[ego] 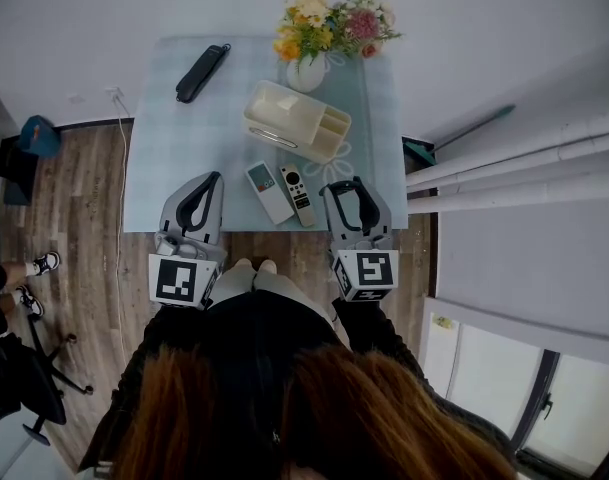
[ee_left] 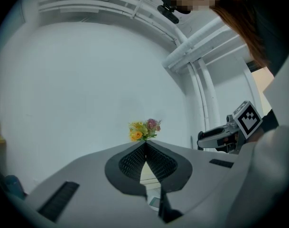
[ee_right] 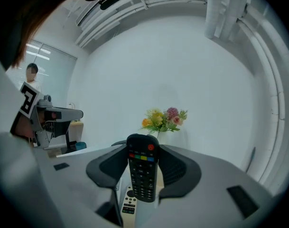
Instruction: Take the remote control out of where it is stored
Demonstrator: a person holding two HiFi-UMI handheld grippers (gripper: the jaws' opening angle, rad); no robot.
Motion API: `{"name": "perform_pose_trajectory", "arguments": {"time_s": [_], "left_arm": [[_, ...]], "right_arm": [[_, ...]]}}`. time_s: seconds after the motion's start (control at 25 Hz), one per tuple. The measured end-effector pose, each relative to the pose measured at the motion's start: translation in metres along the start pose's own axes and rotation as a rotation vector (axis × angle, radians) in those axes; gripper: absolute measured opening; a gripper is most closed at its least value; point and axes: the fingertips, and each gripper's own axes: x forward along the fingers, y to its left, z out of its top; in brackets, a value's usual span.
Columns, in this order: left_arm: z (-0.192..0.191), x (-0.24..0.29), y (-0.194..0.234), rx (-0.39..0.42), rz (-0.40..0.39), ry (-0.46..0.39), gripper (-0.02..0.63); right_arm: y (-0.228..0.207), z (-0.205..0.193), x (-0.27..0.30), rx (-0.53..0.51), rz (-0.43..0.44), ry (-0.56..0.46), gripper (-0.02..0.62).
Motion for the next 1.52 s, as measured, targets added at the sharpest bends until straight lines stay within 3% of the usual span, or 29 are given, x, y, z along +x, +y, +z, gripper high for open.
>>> {"name": "perform_pose_trajectory", "arguments": {"time_s": [0.24, 0.72, 1.52], "left_arm": [[0.000, 0.003, -0.006, 0.001, -0.009, -0.001, 0.005], [-0.001, 0.004, -0.015, 0.011, -0.026, -0.007, 0.005], [-0.003, 0.000, -0.002, 0.008, 0.011, 0.022, 0.005]], "right_arm": [[-0.008, -0.028, -0.010, -0.011, -0.014, 0.069, 0.210], [-0.023, -0.123, 0.001, 0.039, 0.014, 0.303, 0.210], [-0.039, -0.158, 0.071, 0.085, 0.081, 0.368, 0.206]]}}
